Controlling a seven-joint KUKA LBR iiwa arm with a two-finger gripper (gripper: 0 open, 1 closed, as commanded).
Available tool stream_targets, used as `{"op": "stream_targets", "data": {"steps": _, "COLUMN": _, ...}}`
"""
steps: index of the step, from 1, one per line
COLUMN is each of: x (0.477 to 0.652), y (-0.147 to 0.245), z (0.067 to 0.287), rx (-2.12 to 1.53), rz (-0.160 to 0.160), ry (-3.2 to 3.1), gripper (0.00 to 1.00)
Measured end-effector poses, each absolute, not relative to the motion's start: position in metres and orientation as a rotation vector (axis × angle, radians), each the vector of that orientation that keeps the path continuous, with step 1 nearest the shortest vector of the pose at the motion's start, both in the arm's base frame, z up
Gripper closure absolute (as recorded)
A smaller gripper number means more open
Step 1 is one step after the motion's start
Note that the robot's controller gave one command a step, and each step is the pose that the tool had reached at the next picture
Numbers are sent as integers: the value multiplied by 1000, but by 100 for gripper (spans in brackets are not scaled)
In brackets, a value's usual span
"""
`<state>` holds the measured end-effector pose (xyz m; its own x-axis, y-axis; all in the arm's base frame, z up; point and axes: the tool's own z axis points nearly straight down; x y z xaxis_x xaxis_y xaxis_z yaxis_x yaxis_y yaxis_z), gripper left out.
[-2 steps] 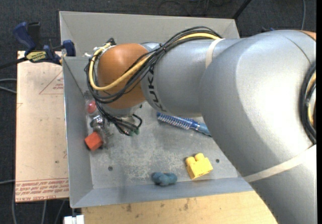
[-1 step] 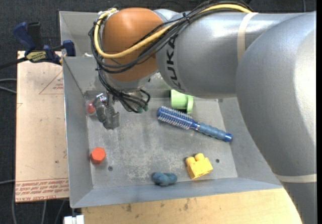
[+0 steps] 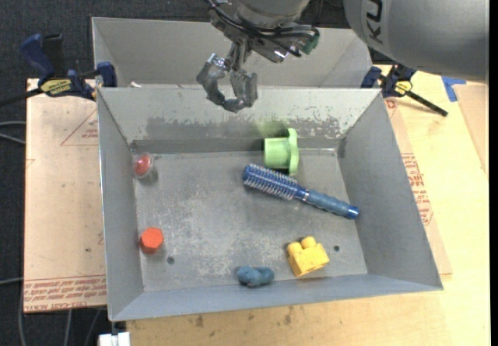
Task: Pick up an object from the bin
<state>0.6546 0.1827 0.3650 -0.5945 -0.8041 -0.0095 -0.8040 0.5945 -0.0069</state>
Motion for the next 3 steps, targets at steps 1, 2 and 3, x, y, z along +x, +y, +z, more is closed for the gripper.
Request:
{"op": "stream_targets", "data": {"steps": 1, "x": 637, "y": 83, "z": 272, "rx": -1697, "rz": 2, "ry": 2649, "gripper": 100}}
{"op": "stream_targets", "data": {"steps": 2, "x": 597, "y": 67, "z": 225, "rx": -1902, "rz": 5, "ry": 2504, "gripper": 100}}
{"op": "stream_targets", "data": {"steps": 3, "x": 588, "y": 51, "z": 222, "rx": -2434, "rz": 2, "ry": 1985, "gripper": 100}}
